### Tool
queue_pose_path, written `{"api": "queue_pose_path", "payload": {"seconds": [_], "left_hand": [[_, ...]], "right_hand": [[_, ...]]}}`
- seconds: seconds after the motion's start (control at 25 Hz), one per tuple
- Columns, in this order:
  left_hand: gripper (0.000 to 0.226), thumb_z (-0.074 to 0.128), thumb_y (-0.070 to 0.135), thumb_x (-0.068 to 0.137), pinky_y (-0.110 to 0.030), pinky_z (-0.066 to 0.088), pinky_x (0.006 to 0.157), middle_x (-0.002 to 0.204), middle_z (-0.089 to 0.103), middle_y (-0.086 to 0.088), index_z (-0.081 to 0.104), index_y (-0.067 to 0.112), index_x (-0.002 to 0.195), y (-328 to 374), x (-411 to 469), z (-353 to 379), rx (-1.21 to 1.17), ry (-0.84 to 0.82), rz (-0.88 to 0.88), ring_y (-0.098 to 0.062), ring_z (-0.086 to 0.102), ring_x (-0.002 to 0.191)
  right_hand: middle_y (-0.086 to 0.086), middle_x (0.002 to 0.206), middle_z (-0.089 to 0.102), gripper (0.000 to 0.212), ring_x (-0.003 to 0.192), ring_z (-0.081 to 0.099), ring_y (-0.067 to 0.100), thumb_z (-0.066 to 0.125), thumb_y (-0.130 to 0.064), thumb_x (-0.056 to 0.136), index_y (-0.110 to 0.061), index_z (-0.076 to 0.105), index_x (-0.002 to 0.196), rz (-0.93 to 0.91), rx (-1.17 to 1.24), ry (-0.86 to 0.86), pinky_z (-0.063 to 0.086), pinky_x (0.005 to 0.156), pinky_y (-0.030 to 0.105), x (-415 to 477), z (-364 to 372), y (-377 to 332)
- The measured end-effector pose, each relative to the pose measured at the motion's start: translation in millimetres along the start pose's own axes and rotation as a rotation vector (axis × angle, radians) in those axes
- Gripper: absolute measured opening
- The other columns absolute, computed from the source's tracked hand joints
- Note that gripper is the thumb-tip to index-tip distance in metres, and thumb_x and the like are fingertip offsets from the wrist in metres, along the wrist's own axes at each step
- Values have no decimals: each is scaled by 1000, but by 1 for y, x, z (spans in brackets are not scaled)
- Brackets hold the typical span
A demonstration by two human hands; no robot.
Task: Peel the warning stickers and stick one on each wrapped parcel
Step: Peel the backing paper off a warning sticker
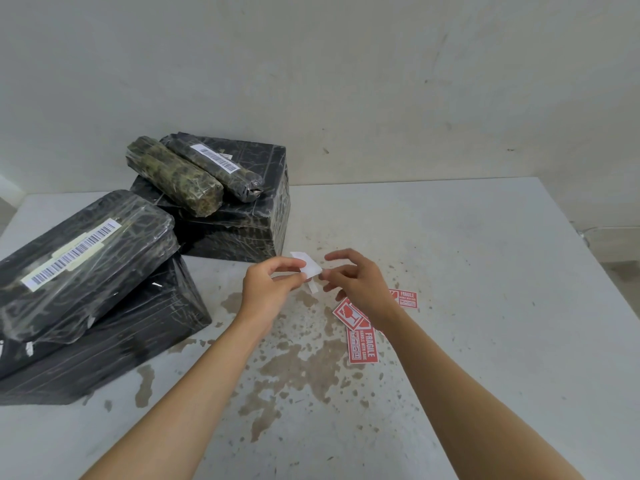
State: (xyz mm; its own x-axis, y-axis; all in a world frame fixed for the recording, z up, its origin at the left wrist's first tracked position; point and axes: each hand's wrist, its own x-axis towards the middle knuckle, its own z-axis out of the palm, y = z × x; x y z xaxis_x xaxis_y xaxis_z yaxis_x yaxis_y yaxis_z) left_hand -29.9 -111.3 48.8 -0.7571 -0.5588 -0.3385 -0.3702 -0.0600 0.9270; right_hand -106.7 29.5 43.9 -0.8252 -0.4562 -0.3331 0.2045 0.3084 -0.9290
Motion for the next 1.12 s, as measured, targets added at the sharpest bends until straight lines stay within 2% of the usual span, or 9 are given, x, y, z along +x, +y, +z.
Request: {"api": "queue_pose_path", "payload": {"seconds": [0.12,0.24,0.32,0.4,0.56,0.68,0.8,0.96,1.12], "left_hand": [[13,71,1,79,-25,57,72,88,71,-9,67,10,89,4,-3,4,-88,-19,17,-19,69,80],[25,70,2,81,-25,56,69,84,73,-10,56,13,100,10,-3,6,-268,-25,-126,-19,71,75],[17,70,6,82,-22,54,65,85,72,-10,61,11,96,14,0,4,-280,-90,-234,-18,71,74],[6,69,8,83,-19,54,63,83,71,-12,66,7,87,16,2,1,-259,-155,-269,-16,71,73],[10,69,4,82,-17,56,61,79,73,-11,68,1,92,19,4,-5,-347,-155,-293,-17,72,70],[7,68,3,83,-18,56,61,78,73,-12,68,0,90,21,5,-7,-367,-153,-312,-18,72,71],[9,68,4,83,-18,57,64,83,73,-13,68,0,91,22,6,-9,-374,-164,-292,-19,72,74],[7,68,5,83,-19,57,71,82,72,-8,70,3,90,23,2,-7,-450,-170,-300,-15,69,79],[4,67,4,84,-19,57,68,83,74,-11,71,3,85,24,0,-8,-469,-167,-325,-18,72,80]], "right_hand": [[17,80,72,18,66,65,19,67,-1,83,-7,64,99,-105,43,-10,52,57,26,1,2,-5],[15,75,70,16,67,64,20,67,2,82,-6,69,95,-158,32,-18,50,58,25,4,-1,-8],[8,74,70,16,68,65,19,66,1,83,-8,72,95,-187,1,-24,51,58,22,4,-3,-8],[6,75,70,16,68,64,17,67,0,83,-10,73,94,-199,-23,-22,51,58,21,5,-2,-9],[3,80,71,14,70,63,14,68,-5,83,-15,74,92,-245,-106,10,50,57,19,6,1,-11],[-2,91,68,15,77,62,10,71,-10,81,-20,73,92,-330,-224,69,51,64,18,4,4,-11],[-1,85,66,9,71,59,7,73,-9,79,-17,73,84,-424,-303,109,46,64,14,2,11,-12],[-9,76,69,3,71,62,3,72,-12,79,-12,72,82,-358,-246,120,48,64,13,0,16,-17],[-7,77,70,7,72,64,4,75,-14,77,-12,70,81,-312,-206,123,53,65,21,1,15,-17]]}}
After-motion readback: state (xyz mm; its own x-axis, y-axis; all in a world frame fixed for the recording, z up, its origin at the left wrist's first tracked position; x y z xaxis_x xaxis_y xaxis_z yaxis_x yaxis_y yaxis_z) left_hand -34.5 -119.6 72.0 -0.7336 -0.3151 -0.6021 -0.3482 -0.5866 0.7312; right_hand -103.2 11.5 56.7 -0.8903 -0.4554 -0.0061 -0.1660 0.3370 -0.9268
